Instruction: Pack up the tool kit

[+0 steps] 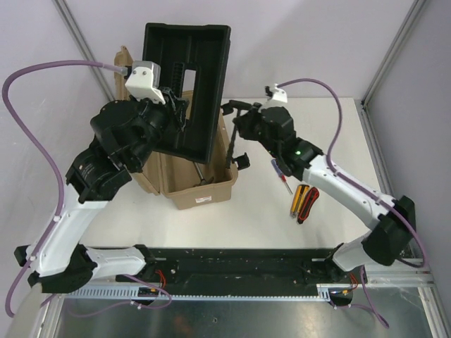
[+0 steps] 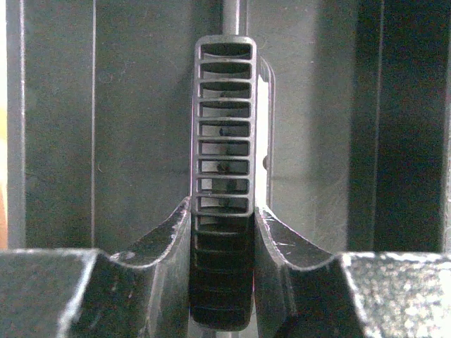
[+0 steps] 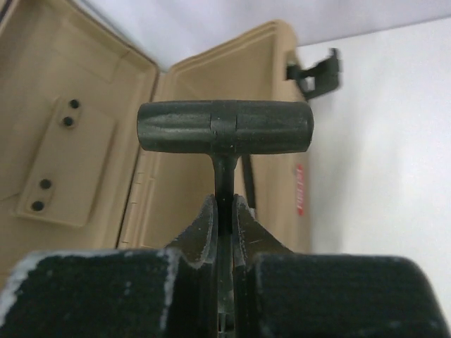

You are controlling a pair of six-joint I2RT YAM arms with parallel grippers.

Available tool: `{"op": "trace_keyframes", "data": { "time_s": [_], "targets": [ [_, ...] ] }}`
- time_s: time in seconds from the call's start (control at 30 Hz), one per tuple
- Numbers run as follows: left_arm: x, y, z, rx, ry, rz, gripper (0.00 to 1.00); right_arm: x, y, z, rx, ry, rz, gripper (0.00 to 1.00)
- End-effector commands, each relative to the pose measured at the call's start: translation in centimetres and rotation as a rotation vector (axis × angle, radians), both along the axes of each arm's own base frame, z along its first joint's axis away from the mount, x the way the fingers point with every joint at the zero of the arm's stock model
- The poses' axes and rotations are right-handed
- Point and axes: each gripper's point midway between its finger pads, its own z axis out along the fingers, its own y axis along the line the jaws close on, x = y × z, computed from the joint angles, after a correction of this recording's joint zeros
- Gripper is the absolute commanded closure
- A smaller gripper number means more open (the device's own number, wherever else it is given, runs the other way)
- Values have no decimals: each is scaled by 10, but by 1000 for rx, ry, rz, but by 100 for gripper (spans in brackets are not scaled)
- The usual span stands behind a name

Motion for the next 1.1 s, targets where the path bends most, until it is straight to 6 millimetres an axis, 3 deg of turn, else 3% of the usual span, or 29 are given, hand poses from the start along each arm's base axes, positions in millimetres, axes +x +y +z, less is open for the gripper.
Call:
{"op": "trace_keyframes", "data": {
  "time_s": [0.0,0.27,0.37,0.47,0.67,0.83,0.97,1.07],
  "targets": [
    [5,20,36,-139,-80,78,100,6,57,47,116,-144,148,100],
    [11,44,34,-176,-78,132,100,36,126,8,69,-95,239,100],
    [10,48,32,-171,-77,137,100,47,147,-20,-11,-67,248,100],
    [8,53,31,-166,-79,149,100,54,159,-69,-117,11,248,100],
    [-3,64,39,-178,-106,163,100,62,160,-144,-250,149,215,100],
    [-10,67,49,-194,-130,143,100,67,158,-185,-345,228,195,95],
    [-12,66,54,-199,-139,131,100,71,156,-204,-395,259,174,78],
    [-13,64,58,-200,-145,122,100,72,153,-199,-393,247,162,60]
  ]
}}
